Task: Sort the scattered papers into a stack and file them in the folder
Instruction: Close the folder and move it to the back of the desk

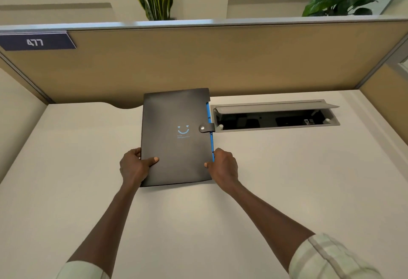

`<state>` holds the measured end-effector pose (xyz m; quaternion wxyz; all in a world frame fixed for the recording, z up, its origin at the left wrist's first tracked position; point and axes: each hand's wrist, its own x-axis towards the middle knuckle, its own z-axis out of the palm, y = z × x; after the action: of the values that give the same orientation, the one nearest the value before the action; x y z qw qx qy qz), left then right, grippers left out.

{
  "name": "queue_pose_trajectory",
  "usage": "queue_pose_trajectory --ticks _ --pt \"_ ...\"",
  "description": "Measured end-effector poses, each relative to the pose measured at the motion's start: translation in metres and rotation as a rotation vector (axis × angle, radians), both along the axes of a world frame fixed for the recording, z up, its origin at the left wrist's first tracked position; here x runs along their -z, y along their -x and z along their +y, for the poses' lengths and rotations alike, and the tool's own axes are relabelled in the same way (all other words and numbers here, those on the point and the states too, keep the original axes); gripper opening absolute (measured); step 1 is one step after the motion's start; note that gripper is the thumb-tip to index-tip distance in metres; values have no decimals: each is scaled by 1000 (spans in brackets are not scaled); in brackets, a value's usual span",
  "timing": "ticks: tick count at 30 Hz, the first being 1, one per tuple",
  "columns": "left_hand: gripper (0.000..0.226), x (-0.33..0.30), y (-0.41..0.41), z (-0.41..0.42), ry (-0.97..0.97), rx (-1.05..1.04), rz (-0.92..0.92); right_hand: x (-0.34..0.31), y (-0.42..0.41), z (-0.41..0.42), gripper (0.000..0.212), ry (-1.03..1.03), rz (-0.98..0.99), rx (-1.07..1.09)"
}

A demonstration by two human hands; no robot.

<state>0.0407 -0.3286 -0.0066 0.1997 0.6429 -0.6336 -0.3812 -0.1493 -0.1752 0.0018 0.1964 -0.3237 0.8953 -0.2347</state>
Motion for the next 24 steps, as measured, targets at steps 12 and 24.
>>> queue_pose_trajectory --ticks 12,24 --pt "35 27 17 -29 68 106 -64 30 13 -29 31 -28 7 -70" --pt "42 34 22 -39 98 141 -96 42 26 -34 64 29 -63 -80"
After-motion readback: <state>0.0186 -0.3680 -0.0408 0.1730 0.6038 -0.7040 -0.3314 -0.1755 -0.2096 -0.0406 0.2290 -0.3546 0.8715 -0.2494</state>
